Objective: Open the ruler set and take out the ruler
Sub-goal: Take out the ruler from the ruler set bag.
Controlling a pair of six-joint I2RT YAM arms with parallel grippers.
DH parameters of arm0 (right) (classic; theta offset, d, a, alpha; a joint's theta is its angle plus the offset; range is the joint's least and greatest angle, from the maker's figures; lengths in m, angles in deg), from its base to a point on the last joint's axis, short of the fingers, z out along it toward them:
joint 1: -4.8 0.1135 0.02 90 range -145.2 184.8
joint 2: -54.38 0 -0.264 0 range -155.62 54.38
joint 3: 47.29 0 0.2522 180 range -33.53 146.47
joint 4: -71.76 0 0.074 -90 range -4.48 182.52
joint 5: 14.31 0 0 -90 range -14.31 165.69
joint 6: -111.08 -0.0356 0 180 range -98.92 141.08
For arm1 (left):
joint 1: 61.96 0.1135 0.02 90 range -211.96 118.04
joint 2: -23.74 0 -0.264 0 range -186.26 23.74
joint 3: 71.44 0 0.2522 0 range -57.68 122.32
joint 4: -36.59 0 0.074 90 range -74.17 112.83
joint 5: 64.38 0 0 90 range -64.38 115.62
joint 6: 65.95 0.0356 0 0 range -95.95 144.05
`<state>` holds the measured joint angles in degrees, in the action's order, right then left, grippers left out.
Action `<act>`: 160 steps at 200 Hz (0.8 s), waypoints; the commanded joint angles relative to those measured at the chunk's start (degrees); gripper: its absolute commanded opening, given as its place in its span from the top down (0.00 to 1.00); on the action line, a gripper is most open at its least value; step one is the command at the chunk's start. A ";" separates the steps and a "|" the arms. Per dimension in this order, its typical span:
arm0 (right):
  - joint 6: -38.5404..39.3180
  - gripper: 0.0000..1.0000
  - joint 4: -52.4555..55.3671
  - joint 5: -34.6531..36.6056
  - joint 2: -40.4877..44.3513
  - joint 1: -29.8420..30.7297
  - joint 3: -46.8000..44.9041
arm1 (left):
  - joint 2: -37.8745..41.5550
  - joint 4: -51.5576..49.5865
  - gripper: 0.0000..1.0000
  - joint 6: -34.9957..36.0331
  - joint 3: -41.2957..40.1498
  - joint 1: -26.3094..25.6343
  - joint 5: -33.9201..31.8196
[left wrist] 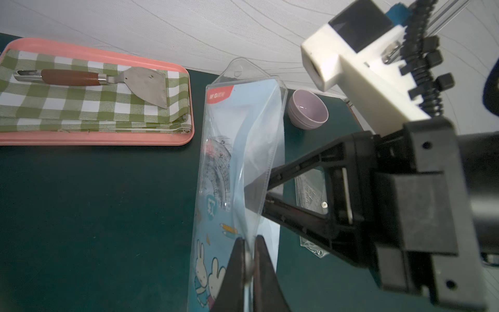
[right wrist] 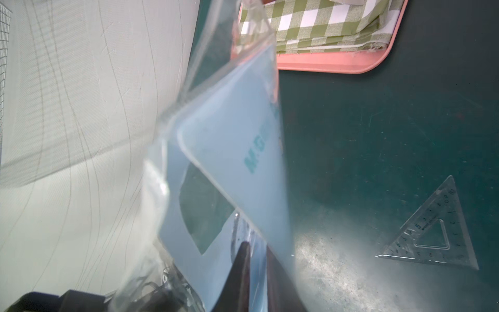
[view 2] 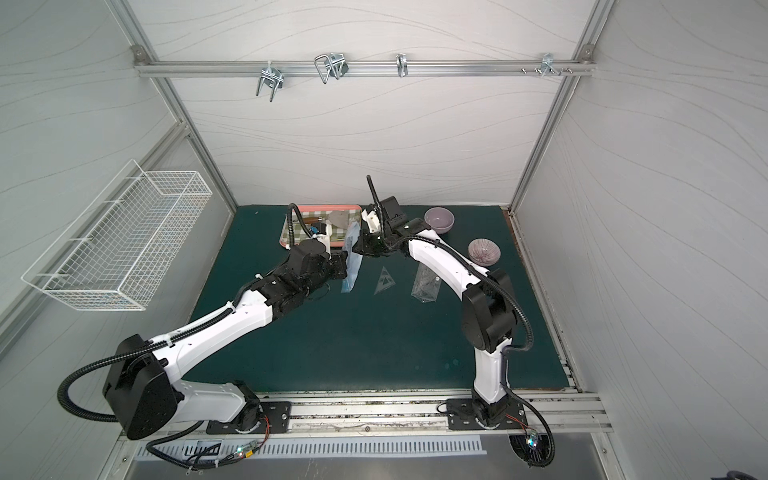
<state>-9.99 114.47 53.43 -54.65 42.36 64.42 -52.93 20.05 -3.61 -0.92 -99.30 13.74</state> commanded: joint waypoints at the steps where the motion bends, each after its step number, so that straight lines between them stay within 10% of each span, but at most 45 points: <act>1: -0.04 0.82 0.20 -0.02 -0.99 0.42 0.42 | 0.29 3.98 1.00 -0.22 0.56 -0.39 0.38; 160: -0.82 0.77 -2.72 -1.13 3.73 -0.37 -3.12 | -0.16 2.86 1.00 0.37 0.61 -0.51 -2.36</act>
<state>-10.43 112.94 52.73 -53.91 42.40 62.08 -53.45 20.11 -3.46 -0.92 -99.54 13.19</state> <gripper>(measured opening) 0.225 0.062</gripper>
